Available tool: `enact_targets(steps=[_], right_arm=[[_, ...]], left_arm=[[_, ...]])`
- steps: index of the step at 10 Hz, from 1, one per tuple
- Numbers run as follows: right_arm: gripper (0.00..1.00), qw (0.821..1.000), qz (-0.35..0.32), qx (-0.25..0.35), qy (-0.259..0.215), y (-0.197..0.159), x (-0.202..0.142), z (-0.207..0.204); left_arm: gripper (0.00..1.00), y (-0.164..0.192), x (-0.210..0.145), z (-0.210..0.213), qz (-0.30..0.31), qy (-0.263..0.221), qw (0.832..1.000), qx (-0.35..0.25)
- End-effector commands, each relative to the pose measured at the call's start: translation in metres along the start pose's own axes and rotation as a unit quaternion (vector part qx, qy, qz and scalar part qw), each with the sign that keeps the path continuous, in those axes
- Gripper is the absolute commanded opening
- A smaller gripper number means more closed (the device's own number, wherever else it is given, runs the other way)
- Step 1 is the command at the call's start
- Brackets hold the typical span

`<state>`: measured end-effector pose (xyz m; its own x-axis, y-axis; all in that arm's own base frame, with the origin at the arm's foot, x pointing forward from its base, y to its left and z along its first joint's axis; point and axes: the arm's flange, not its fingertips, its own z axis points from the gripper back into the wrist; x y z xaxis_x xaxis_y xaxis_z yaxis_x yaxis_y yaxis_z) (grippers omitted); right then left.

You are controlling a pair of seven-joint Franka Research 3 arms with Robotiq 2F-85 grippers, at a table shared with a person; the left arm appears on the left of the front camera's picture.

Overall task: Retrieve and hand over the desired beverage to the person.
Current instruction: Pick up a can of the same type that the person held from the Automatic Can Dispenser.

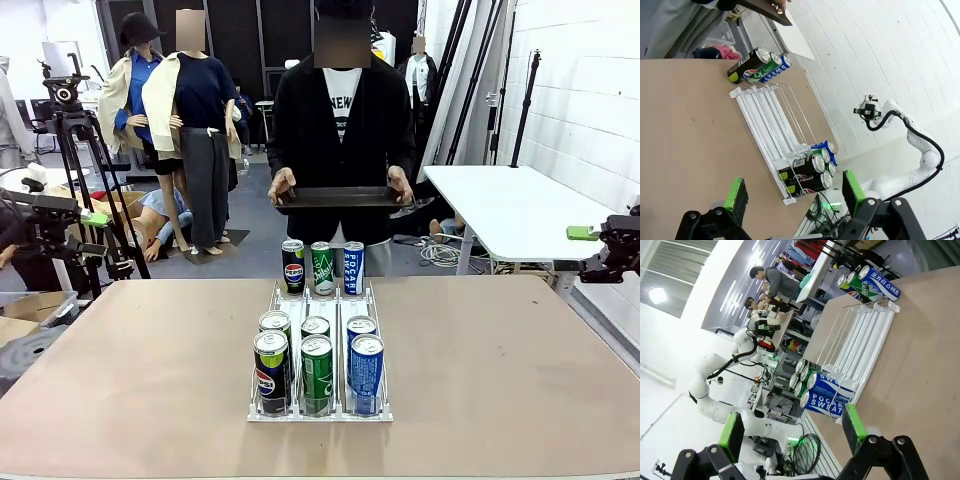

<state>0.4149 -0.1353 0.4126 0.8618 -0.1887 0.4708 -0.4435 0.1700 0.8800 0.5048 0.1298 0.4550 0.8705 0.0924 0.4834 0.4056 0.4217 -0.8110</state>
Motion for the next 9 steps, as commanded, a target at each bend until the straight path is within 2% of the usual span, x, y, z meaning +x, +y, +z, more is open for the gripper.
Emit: enact_targets(steps=[1, 9], right_arm=[[1.00, 1.000, 0.000, 0.000, -0.002, -0.0008, -0.0015, 0.0014], [1.00, 1.000, 0.000, 0.000, -0.002, -0.0008, -0.0015, 0.0014]], left_arm=[[1.00, 0.0012, -0.0009, 0.0000, 0.001, 0.002, 1.000, 0.001], [1.00, 0.0012, -0.0009, 0.0000, 0.001, 0.002, 1.000, 0.001]])
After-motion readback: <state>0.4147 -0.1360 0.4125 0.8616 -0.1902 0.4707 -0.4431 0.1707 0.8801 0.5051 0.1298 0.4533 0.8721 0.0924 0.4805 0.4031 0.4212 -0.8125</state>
